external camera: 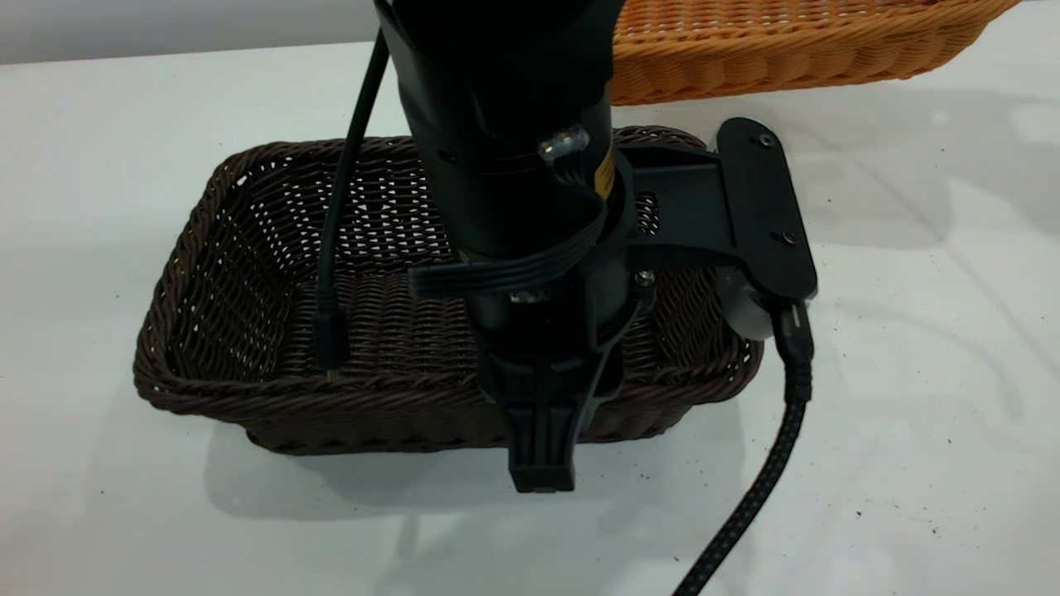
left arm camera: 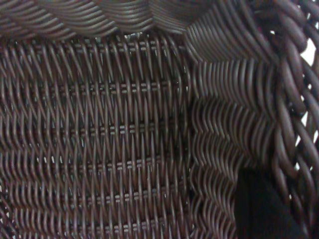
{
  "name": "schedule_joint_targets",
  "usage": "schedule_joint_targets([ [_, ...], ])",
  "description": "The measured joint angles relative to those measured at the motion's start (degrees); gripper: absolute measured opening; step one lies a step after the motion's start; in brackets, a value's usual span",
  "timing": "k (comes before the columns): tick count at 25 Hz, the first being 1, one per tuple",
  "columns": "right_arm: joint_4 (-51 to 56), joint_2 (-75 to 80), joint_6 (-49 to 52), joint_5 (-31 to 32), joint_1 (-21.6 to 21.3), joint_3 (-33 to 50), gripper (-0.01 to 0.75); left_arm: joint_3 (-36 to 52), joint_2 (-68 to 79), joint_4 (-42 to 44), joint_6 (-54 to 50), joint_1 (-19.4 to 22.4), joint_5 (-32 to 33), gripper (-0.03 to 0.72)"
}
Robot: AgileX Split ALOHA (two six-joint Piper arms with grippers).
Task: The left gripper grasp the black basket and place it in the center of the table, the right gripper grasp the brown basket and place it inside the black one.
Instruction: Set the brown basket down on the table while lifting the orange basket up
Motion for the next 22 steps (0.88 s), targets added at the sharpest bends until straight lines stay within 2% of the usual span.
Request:
schedule_joint_targets([
  [13, 0.0, 0.0, -0.05, 0.05, 0.0, 0.0, 0.098, 0.0, 0.0, 0.1, 0.11, 0.0, 0.09, 0.154],
  [22, 0.0, 0.0, -0.24, 0.61, 0.0, 0.0, 0.098, 0.0, -0.13, 0.1, 0.17, 0.0, 0.75, 0.239],
])
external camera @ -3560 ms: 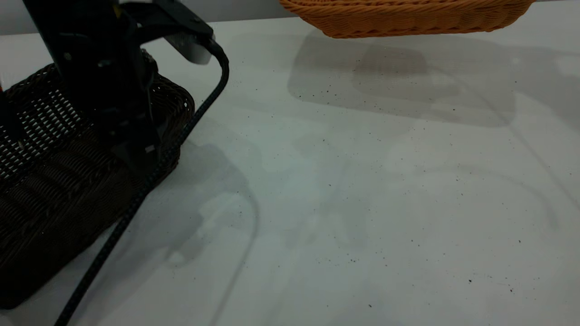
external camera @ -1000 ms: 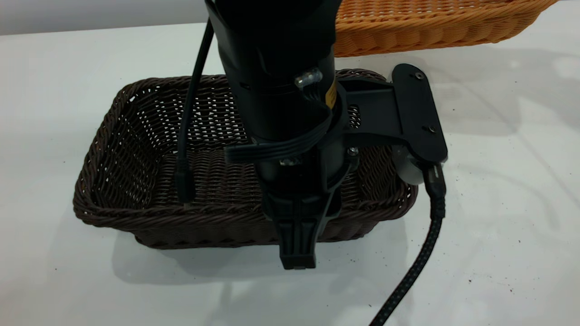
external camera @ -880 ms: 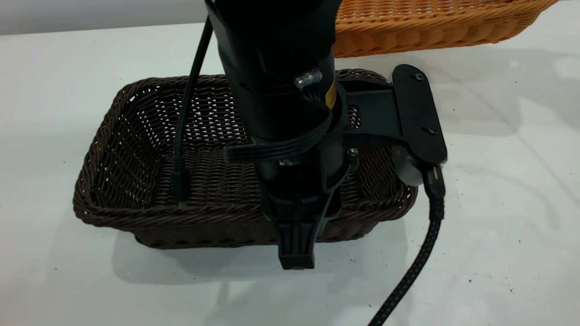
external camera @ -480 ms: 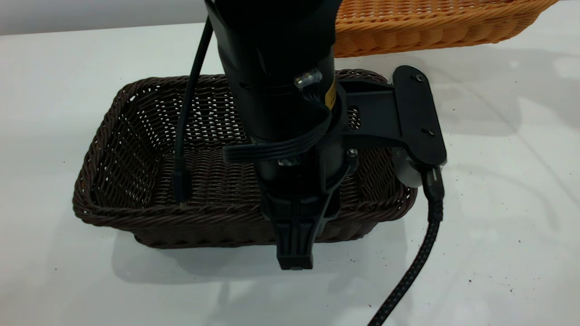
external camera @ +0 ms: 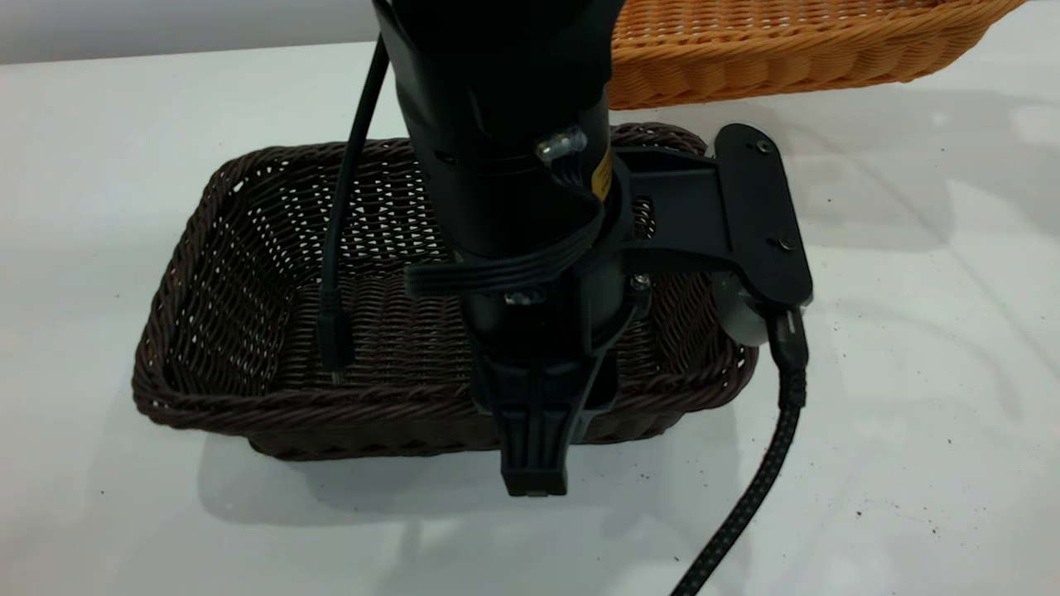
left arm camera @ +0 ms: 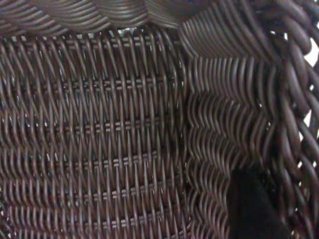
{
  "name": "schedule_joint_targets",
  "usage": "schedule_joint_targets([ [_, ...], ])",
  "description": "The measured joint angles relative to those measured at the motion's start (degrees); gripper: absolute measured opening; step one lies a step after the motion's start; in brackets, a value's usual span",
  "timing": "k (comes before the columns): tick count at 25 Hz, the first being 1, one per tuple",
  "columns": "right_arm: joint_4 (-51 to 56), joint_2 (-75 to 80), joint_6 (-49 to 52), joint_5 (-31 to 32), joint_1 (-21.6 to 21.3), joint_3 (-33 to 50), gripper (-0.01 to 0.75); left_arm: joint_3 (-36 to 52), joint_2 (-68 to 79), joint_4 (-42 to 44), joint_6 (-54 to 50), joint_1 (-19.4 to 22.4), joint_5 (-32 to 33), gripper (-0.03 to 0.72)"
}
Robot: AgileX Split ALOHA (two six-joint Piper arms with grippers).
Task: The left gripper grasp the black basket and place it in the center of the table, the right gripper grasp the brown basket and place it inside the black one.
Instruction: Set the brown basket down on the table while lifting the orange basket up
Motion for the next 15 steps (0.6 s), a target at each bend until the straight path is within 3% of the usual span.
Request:
schedule_joint_targets([
  [15, 0.05, 0.0, 0.17, 0.0, 0.0, 0.0, 0.098, -1.19, -3.69, 2.69, 0.07, 0.0, 2.43, 0.258],
])
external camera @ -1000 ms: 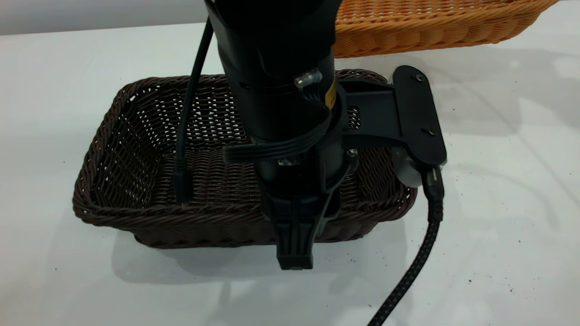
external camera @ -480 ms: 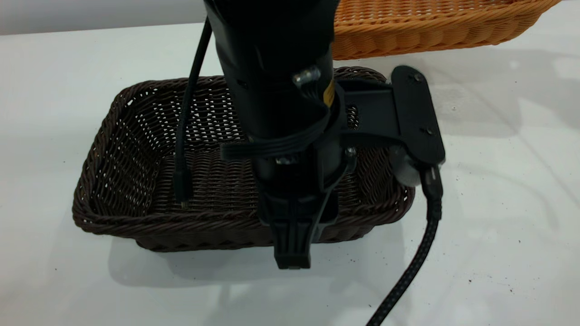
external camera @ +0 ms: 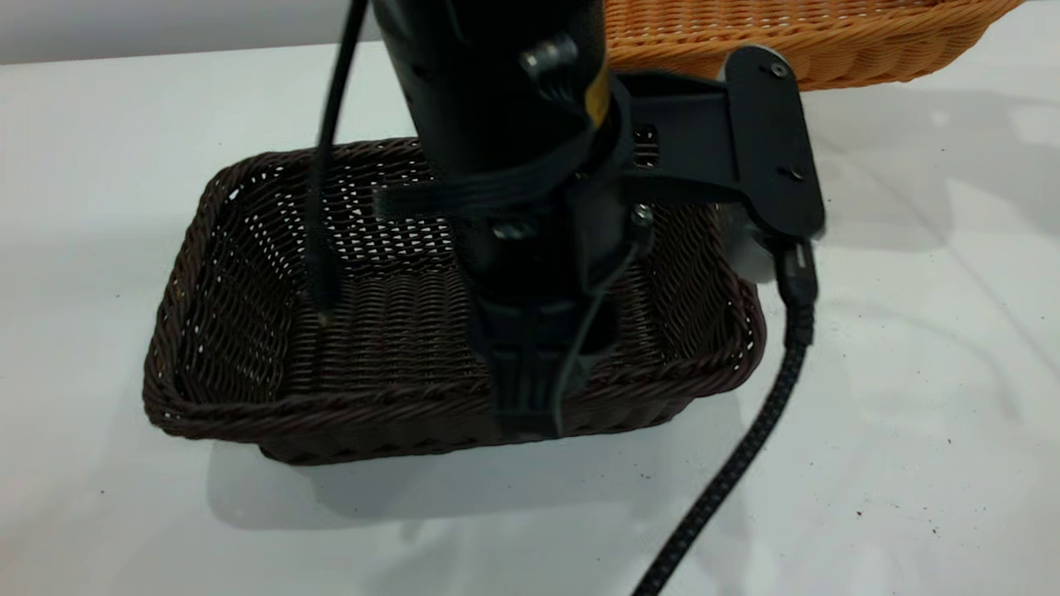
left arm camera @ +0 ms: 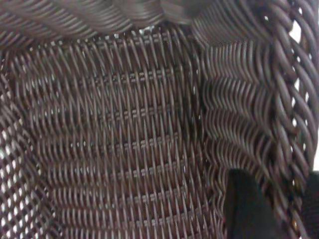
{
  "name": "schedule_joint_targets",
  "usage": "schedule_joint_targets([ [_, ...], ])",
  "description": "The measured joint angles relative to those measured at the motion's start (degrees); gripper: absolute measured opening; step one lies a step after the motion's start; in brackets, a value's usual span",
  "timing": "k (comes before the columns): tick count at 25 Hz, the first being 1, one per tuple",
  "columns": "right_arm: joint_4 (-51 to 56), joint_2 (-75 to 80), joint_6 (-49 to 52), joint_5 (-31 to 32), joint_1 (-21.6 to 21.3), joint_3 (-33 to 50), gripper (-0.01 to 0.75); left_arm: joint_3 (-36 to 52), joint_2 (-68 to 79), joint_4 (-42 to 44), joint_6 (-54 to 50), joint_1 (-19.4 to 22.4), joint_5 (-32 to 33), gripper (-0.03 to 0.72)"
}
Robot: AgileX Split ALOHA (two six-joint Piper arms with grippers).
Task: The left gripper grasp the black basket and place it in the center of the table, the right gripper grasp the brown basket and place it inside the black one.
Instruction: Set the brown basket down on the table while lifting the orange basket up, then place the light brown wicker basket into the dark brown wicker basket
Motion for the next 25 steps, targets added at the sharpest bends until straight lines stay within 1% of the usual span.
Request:
schedule_joint_targets([
  [5, 0.18, 0.0, 0.0, 0.15, 0.0, 0.0, 0.098, 0.0, -1.9, 0.22, -0.05, 0.0, 0.0, 0.258],
  [8, 0.18, 0.0, 0.07, 0.49, 0.0, 0.0, 0.098, -0.46, -4.33, 0.4, 0.22, 0.0, 1.85, 0.253],
  [11, 0.36, 0.0, 0.07, 0.62, 0.0, 0.0, 0.098, -2.19, -7.59, 0.34, 0.96, 0.0, 4.49, 0.202],
  [15, 0.36, 0.0, 0.07, 1.29, 0.0, 0.0, 0.098, -5.11, -12.4, 0.39, 1.01, 0.0, 9.21, 0.054],
  [16, 0.36, 0.0, 0.07, 1.29, 0.0, 0.0, 0.098, -5.58, -13.46, 0.39, 1.24, 0.0, 9.81, 0.029],
  [18, 0.36, 0.0, 0.07, 1.29, 0.0, 0.0, 0.098, -6.27, -15.82, 1.19, 1.23, 0.0, 10.72, 0.009],
  [21, 0.36, 0.0, 0.02, 1.46, 0.0, -0.34, 0.098, -6.27, -18.65, 3.67, 1.0, 0.0, 10.86, 0.002],
  [25, 0.31, 0.0, 0.02, 5.26, 0.0, -4.02, 0.098, -6.27, -21.18, 7.96, -1.84, 0.0, 10.86, 0.0],
])
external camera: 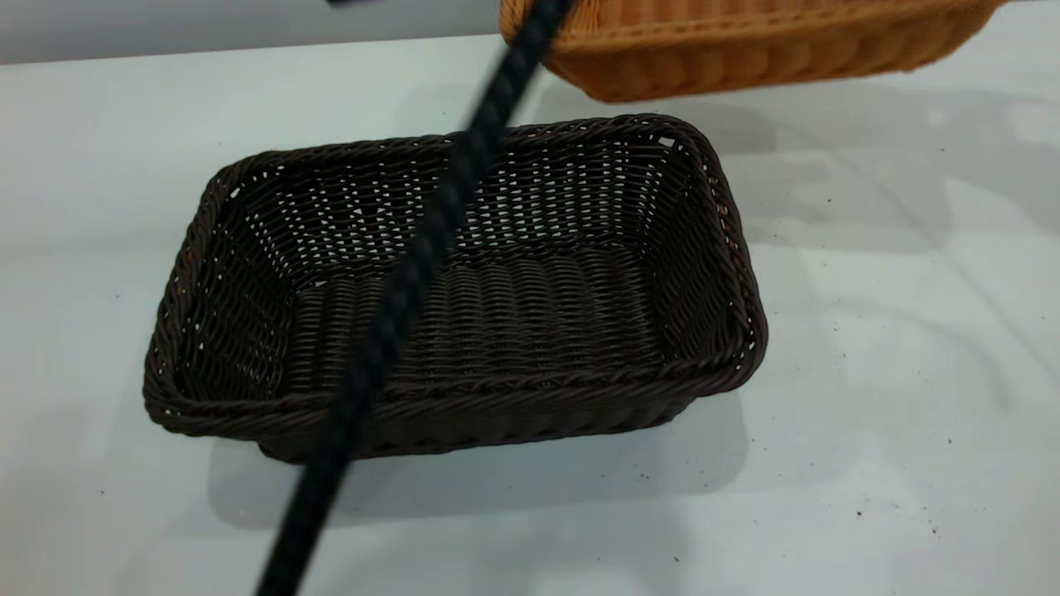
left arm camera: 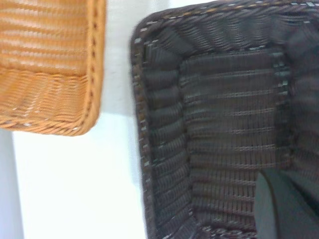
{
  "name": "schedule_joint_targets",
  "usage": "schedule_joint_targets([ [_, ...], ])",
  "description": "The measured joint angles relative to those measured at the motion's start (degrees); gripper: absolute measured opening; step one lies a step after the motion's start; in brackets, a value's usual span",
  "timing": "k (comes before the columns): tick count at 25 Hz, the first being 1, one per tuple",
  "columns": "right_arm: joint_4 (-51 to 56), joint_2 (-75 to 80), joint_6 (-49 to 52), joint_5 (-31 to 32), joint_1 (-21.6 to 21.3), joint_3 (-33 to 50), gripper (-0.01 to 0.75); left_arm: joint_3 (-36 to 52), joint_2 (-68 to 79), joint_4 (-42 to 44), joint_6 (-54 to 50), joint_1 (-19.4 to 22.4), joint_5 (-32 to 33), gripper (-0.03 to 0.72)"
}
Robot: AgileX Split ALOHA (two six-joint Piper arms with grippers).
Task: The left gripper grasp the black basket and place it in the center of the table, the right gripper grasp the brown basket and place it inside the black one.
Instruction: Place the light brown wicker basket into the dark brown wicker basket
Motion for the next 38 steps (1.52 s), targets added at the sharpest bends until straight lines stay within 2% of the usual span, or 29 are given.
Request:
schedule_joint_targets([
  [7, 1.51, 0.0, 0.0, 13.04, 0.0, -8.61, 0.098, -1.02, -2.63, 10.6, -9.93, 0.0, 0.98, 0.0],
  [12, 2.32, -0.11, 2.25, 20.65, 0.36, -10.87, 0.098, -2.24, -4.88, 19.94, -18.22, 0.0, 1.09, 0.0],
  [18, 4.13, -0.11, 3.9, 20.63, 2.67, -10.82, 0.098, -2.24, -7.51, 29.11, -26.15, 0.0, 1.7, -0.001],
  [29, 4.0, -0.13, 8.13, 20.83, 13.56, -10.77, 0.098, -2.24, -7.8, 46.28, -38.9, 0.0, 7.05, -0.001],
  [34, 3.96, -0.17, 9.54, 20.83, 17.78, -10.51, 0.098, -2.24, -7.8, 47.9, -39.29, 0.0, 8.31, -0.001],
  [38, 4.23, -0.17, 10.31, 20.67, 19.9, -7.08, 0.098, -2.24, -7.8, 48.28, -39.24, 0.0, 8.51, -0.001],
])
